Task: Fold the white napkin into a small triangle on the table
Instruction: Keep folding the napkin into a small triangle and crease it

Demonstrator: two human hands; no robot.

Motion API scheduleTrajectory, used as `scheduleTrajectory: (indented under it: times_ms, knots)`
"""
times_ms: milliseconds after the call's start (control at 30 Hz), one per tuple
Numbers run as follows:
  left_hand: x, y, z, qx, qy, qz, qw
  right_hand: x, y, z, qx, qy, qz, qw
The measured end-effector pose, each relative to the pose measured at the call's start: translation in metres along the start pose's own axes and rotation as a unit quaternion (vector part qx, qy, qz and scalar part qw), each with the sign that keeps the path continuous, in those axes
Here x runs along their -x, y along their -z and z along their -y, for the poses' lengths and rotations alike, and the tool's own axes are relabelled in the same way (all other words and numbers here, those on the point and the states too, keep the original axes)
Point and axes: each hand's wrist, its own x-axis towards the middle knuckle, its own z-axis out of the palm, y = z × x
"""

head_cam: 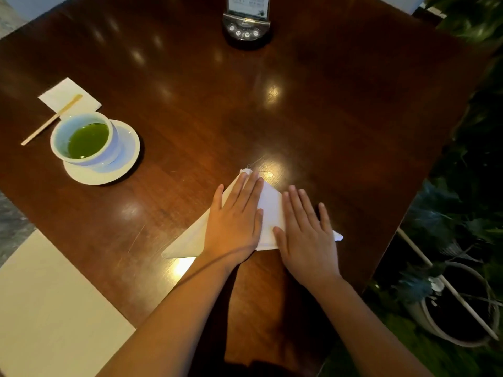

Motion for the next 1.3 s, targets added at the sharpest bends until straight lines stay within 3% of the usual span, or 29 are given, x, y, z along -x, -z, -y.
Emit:
scheduleTrajectory:
  times_ms: [133,267,467,567,700,833,1067,1300]
  knots:
    - [-0.001,0.001,-0.001,0.005,0.002,0.005,1.0,0.014,0.0,-0.032,0.013,-0.071,-0.001,0.997]
    - [-0.002,0.0,-0.003,0.005,0.014,-0.001,1.0,0.015,0.007,-0.018,0.011,-0.125,-0.023,0.992]
    - [0.001,0.014,-0.01,0.05,0.041,-0.028,0.997,-0.003,0.005,0.023,-0.011,0.013,-0.012,1.0]
    - [0.022,0.022,-0.003,0.024,0.056,-0.042,0.997,-0.004,-0.001,0.019,-0.016,0.012,-0.002,1.0]
    - [0.06,0.016,0.026,-0.012,0.109,-0.004,0.994,-0.003,-0.001,0.016,-0.026,0.022,-0.005,0.999]
    - [0.078,0.014,0.036,0.019,0.148,0.01,0.989,-0.003,0.0,0.015,-0.025,0.025,-0.007,0.999]
    - [0.103,0.01,0.025,0.03,0.153,0.018,0.988,0.019,0.0,0.016,-0.018,0.03,0.007,0.999]
    - [0.101,0.021,0.005,-0.05,0.139,-0.008,0.989,0.038,-0.001,0.019,-0.022,0.018,0.009,1.0]
